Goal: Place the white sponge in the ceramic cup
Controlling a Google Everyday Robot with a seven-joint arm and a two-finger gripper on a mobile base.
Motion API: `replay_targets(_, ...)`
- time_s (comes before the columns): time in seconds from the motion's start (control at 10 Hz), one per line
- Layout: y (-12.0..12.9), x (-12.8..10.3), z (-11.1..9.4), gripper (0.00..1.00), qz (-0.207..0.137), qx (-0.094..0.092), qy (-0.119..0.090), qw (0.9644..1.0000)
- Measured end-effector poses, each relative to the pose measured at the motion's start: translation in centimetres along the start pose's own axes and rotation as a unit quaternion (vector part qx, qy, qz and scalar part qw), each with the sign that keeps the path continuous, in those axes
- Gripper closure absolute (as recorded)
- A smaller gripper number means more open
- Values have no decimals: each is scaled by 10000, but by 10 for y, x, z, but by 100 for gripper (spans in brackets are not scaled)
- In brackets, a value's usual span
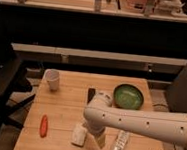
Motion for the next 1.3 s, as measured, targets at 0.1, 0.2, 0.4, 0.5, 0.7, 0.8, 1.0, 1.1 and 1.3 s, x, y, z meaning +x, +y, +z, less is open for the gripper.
replay_targets(0.1, -1, 0, 1, 20, -13, 20, 0, 10000)
replay_targets(0.2, -1, -1, 4, 20, -27, 25, -4, 10000)
replay_targets(0.4, -4, -4, 8, 20, -114, 52, 7, 9999)
replay_targets(0.5, -5, -4, 10, 20, -135, 63, 11, 9999)
replay_targets(0.7, -6, -4, 13, 20, -128, 82, 0, 9999)
replay_targets(0.8, -7, -4, 17, 20, -127, 98, 2, 9999)
replay_targets(1.0, -9, -4, 20, 20, -144, 118, 12, 9998)
replay_targets(1.1, -9, -4, 22, 20, -149, 124, 15, 9998)
replay_targets(1.3, -11, -3, 25, 20, -149, 154, 27, 9998)
